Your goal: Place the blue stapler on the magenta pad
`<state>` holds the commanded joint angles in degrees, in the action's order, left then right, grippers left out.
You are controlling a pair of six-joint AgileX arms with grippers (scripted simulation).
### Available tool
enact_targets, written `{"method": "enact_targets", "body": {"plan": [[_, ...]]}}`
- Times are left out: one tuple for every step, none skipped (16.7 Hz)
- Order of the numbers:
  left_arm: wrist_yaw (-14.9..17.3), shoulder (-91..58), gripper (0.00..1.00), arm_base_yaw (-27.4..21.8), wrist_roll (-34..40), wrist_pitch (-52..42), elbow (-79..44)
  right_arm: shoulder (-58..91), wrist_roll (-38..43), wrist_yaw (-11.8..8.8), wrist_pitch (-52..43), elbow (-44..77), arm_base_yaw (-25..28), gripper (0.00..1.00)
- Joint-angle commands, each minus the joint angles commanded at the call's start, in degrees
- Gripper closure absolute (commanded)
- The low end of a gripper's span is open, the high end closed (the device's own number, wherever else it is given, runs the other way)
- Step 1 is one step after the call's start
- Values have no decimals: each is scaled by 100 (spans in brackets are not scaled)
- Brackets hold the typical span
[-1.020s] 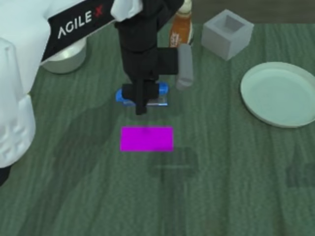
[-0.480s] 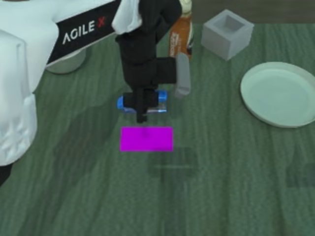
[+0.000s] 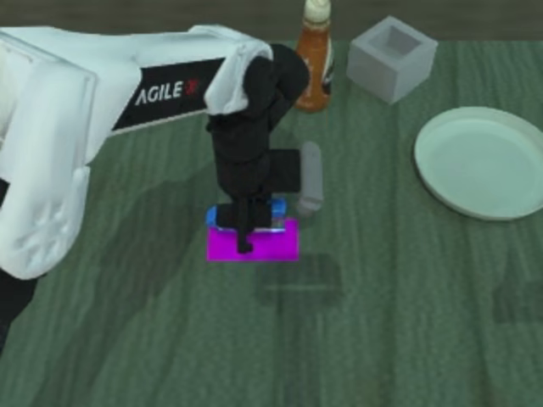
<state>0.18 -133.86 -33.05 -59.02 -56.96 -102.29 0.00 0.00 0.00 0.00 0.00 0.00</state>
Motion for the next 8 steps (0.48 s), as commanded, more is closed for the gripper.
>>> {"method": "enact_targets", "body": {"plan": [[0,0,100,0,0,0,0,0,0,0,0,0,0,0],[0,0,100,0,0,0,0,0,0,0,0,0,0,0],[0,0,92,0,0,0,0,0,0,0,0,0,0,0],[0,0,85,0,0,0,0,0,0,0,0,0,0,0],[0,0,77,0,0,0,0,0,0,0,0,0,0,0],[0,0,70,0,0,0,0,0,0,0,0,0,0,0],[0,0,62,0,0,0,0,0,0,0,0,0,0,0],[0,0,55,0,0,0,0,0,0,0,0,0,0,0]]}}
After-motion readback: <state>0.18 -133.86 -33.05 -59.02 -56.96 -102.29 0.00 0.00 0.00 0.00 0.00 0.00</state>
